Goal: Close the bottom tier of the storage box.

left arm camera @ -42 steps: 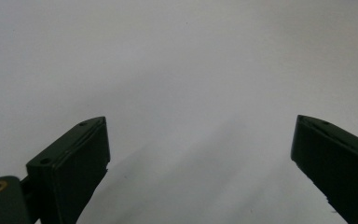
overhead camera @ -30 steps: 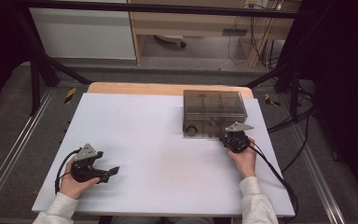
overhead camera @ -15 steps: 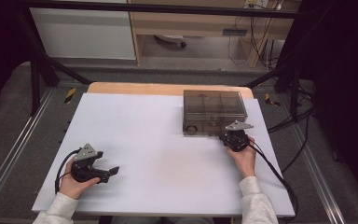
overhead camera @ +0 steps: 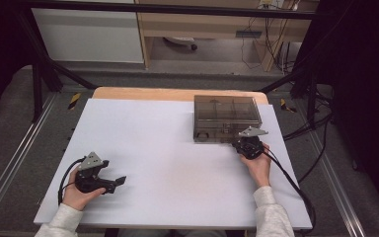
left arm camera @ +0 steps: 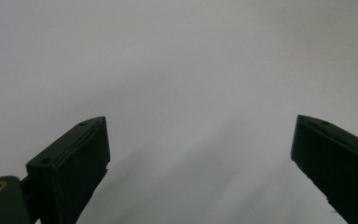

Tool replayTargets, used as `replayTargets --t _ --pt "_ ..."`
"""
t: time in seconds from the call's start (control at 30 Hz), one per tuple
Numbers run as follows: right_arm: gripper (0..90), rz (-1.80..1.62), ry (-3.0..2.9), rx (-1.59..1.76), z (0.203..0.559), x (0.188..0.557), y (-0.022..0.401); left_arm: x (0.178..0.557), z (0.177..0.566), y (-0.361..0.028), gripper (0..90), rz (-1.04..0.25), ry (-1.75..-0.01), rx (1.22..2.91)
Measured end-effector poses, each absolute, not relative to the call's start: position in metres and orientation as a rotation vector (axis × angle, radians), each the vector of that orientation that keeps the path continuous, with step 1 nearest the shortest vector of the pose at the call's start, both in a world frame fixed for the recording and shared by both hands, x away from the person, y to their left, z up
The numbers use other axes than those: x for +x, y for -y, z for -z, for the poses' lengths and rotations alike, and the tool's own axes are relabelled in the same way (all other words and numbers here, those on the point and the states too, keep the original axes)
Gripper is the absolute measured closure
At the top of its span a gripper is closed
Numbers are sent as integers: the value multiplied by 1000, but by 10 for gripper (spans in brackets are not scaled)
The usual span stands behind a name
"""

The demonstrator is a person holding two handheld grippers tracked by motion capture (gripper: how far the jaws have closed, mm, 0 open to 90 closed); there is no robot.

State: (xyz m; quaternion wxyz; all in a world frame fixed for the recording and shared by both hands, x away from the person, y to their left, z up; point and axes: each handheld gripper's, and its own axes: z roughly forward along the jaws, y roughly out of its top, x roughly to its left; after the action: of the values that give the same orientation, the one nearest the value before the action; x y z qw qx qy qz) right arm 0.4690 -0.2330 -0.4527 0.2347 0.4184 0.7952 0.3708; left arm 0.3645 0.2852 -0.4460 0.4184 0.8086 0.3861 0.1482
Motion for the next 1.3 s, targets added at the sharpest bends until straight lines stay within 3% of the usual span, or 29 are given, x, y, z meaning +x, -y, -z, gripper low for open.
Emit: replayTargets --t 1.3 --pt "900 -1022 -2172 1149 453 479 233 365 447 -286 42 -374 -973 2031"
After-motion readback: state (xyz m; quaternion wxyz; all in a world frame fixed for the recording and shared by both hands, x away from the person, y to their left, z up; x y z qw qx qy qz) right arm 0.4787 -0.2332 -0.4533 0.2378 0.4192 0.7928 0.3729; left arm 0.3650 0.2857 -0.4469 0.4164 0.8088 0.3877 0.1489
